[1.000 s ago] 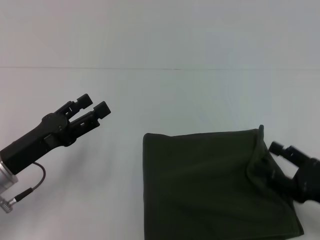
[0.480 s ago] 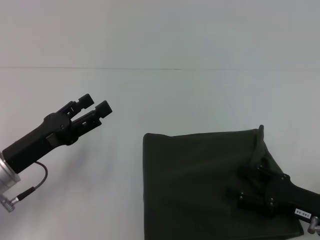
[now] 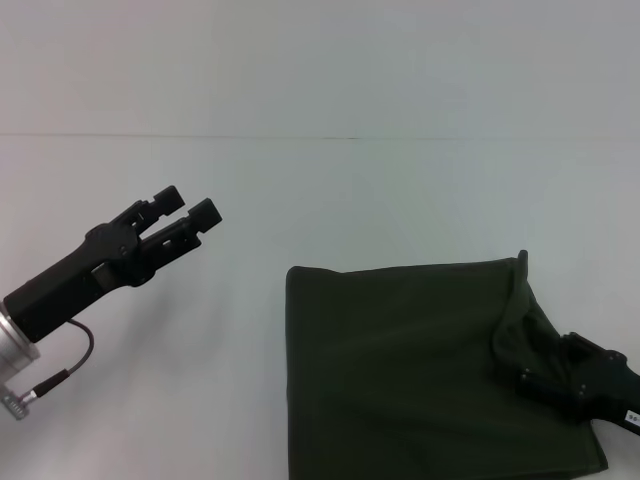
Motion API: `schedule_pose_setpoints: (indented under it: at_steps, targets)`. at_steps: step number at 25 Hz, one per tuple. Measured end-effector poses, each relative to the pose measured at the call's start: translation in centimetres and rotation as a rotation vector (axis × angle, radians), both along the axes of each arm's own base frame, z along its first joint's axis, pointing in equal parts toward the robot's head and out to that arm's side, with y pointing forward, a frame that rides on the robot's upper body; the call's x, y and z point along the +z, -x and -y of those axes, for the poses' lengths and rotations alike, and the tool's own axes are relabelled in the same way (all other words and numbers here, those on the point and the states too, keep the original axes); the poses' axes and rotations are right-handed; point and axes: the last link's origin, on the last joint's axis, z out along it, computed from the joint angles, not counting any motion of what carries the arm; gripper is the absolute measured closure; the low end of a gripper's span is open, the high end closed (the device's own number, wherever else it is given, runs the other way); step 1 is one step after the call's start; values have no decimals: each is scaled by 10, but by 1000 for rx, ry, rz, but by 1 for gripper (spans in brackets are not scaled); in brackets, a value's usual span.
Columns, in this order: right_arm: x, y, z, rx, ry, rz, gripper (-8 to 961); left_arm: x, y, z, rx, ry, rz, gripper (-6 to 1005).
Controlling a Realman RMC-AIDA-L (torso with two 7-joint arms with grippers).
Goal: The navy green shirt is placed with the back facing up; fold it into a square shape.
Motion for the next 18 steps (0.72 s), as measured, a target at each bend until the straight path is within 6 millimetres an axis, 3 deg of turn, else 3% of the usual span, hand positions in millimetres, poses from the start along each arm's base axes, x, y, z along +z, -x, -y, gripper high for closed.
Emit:
schedule_pose_setpoints:
  at_steps: [4, 9, 18]
  targets:
    - [5, -5, 2, -26, -38, -10, 38, 0, 1, -2, 7, -2, -5, 52]
    - [8, 11, 11, 113, -42, -54, 38, 0, 1, -2, 12, -5, -7, 52]
    - [-12, 21, 9, 143, 51, -37, 38, -1, 1, -2, 16, -6, -5, 53]
